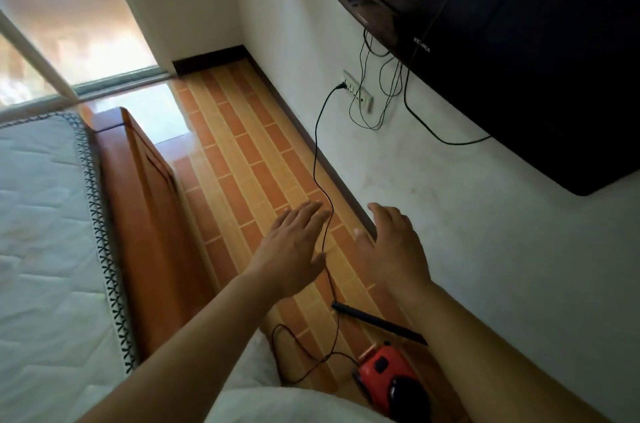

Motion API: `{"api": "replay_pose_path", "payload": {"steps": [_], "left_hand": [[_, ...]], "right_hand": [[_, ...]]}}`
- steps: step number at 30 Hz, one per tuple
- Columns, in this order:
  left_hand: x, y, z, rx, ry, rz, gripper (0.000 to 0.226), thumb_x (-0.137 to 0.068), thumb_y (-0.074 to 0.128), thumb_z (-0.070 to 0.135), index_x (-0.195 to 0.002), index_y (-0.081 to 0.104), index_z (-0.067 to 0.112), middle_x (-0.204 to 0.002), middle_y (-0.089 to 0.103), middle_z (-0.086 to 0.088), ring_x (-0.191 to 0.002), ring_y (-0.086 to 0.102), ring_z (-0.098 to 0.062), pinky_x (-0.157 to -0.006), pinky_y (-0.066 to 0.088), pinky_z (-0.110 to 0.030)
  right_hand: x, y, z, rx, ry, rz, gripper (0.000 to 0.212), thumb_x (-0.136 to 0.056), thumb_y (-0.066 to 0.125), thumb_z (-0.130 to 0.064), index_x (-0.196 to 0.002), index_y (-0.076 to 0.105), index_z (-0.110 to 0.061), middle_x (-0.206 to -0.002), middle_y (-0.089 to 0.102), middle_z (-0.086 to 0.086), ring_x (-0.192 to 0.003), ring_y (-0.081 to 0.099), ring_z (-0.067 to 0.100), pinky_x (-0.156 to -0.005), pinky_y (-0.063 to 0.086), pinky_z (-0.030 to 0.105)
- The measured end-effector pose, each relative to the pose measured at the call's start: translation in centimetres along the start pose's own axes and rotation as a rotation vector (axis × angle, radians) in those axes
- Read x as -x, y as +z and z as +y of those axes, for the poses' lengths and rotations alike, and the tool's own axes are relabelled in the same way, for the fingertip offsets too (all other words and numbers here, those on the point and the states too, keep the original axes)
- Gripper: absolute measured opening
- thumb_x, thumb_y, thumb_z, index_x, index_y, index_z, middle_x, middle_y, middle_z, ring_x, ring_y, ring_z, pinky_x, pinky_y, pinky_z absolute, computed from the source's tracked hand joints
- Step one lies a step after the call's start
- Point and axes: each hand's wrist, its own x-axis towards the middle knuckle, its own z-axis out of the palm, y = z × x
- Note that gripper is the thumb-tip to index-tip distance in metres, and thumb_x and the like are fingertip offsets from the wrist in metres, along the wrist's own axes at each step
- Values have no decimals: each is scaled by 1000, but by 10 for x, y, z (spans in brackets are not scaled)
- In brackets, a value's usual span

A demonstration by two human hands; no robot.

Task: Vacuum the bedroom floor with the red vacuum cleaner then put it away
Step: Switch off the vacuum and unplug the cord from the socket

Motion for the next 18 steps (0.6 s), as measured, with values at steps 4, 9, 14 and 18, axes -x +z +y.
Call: {"api": "replay_pose_path", "payload": {"steps": [4,9,14,18], "left_hand": [[-38,-26,-64,33,9,29,78,-98,59,40,-160,14,28,-168,14,5,-155,8,-16,-122,-2,-32],[-81,-73,-159,81,24,17,75,-98,58,39,-160,17,30,-167,17,6,-155,10,-15,-120,-1,-31],[-124,-111,-231,104,63,-45,70,-99,57,37,-160,21,28,-166,23,5,-155,14,-16,-124,6,-36],[-153,-128,-254,145,67,-84,71,-98,58,38,-159,23,29,-165,26,5,-152,23,-17,-126,17,-41]], "right_hand": [[-56,15,-48,18,18,29,52,-106,45,-47,-153,41,-24,-157,44,-1,-137,45,17,-101,39,24],[-127,30,-122,4,89,14,51,-107,47,-43,-152,43,-20,-154,47,3,-135,47,19,-102,43,27],[-182,32,-177,-38,173,52,54,-106,47,-41,-154,41,-18,-155,46,5,-138,46,21,-105,44,32],[-205,32,-200,-61,240,66,53,-106,46,-44,-154,41,-21,-157,44,4,-140,44,21,-108,44,35]]}}
